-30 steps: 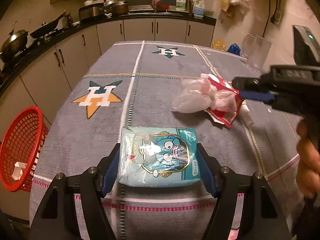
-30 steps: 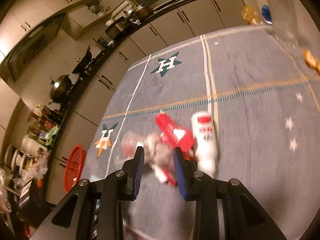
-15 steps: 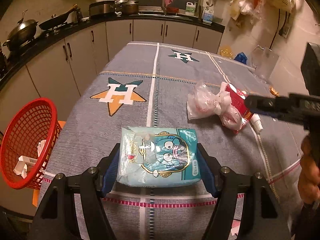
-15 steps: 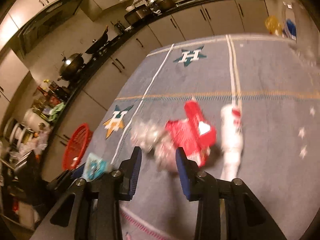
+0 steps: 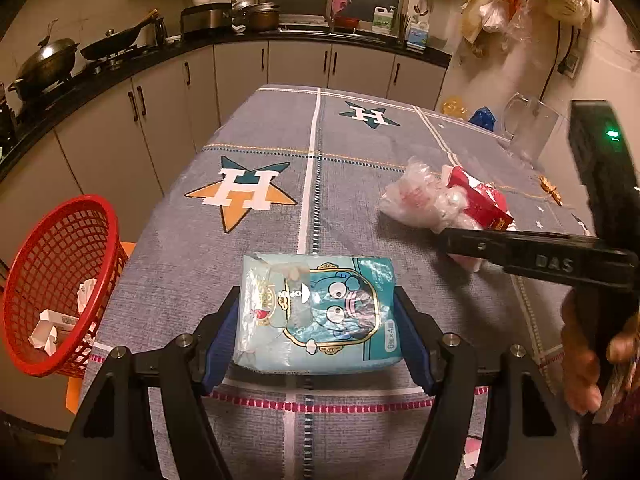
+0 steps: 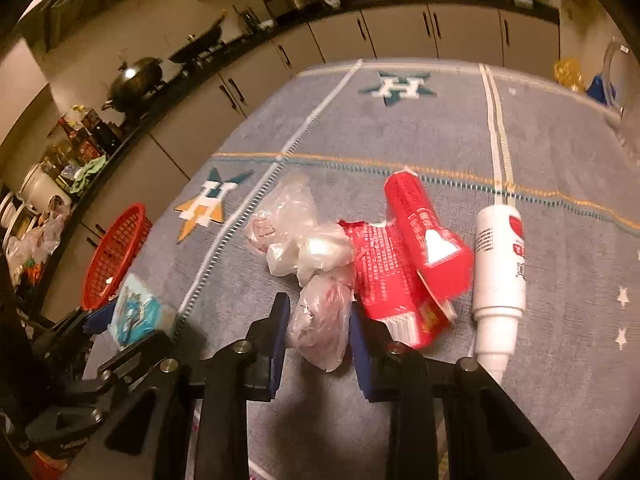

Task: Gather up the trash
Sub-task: 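Grasp the clear plastic bag with the right gripper while the left holds the pack, then carry the wet-wipe pack and clear bag over the red basket with both grippers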

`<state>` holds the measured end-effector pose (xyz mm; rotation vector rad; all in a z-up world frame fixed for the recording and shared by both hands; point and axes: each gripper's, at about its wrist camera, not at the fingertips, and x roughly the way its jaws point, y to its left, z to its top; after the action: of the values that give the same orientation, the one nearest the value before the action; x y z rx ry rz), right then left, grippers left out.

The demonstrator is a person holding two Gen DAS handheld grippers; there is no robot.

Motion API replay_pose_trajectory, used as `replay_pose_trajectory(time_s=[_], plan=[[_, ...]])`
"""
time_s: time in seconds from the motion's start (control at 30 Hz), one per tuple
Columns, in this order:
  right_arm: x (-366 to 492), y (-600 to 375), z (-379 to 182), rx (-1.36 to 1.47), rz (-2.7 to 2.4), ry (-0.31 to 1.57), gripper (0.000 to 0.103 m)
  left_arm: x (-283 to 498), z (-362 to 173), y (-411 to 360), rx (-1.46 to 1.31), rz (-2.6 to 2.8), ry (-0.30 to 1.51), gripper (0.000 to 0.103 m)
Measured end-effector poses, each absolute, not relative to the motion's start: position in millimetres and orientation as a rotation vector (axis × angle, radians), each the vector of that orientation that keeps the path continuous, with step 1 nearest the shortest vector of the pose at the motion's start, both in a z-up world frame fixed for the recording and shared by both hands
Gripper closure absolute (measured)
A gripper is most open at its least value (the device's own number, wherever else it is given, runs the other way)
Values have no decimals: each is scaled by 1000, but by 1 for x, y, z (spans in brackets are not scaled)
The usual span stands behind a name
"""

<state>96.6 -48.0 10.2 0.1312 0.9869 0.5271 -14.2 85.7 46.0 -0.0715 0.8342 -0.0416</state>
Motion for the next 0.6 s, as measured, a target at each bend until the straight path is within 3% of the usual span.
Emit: replay_pose_trajectory(time_s=[0.37,0.6], plan=[[27,-65,38,159,470,819,72,-28,55,74,-29,-27,793,33],[28,-68,33,182,490,816,72,-35,57,69,-4,-12,780,33]])
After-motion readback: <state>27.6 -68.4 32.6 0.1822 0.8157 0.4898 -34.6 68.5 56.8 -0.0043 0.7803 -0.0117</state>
